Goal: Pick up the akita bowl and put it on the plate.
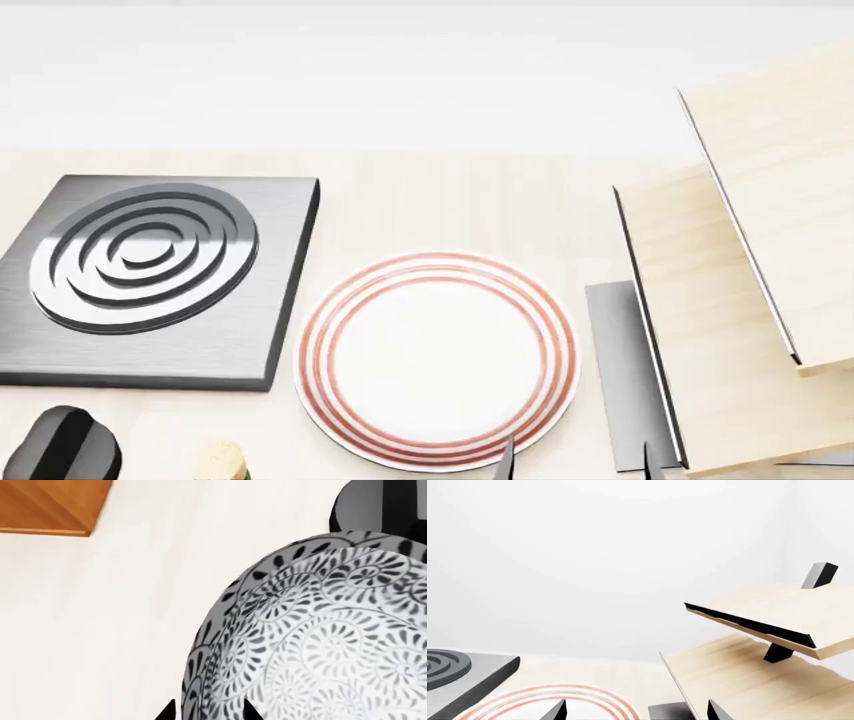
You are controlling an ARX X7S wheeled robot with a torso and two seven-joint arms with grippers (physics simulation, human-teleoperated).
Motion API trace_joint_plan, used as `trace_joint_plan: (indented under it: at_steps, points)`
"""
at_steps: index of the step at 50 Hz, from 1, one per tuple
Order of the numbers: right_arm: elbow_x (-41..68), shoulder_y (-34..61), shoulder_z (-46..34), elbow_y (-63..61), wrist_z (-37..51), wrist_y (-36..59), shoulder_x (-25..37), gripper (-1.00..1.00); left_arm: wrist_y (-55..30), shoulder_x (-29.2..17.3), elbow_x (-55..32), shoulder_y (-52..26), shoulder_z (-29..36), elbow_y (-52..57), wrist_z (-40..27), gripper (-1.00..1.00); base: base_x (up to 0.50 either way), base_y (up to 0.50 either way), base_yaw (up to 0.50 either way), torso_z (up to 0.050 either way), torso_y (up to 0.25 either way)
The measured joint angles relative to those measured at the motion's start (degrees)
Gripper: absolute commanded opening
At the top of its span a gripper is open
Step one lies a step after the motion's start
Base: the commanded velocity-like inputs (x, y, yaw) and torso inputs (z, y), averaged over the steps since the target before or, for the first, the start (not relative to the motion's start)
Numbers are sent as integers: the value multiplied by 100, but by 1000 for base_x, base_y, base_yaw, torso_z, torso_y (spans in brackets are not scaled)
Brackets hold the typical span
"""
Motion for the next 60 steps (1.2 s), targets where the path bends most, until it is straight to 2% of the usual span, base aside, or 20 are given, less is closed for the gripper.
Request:
trace_joint_plan:
  at_steps: [9,38,60]
  points:
    - [15,23,-19,49,10,-13,3,100,255,32,160,323,-241,477,-2,-100,1,0,-1,-1,0]
    - [53,55,-57,81,64,-23,37,100,1192,324,1009,1328,-1729,1789,984,-100,0,0,0,0,0]
    - [80,29,-70,-7,112,-22,91,100,2126,675,1436,1184,-2678,2606,1367,-100,0,0,0,0,0]
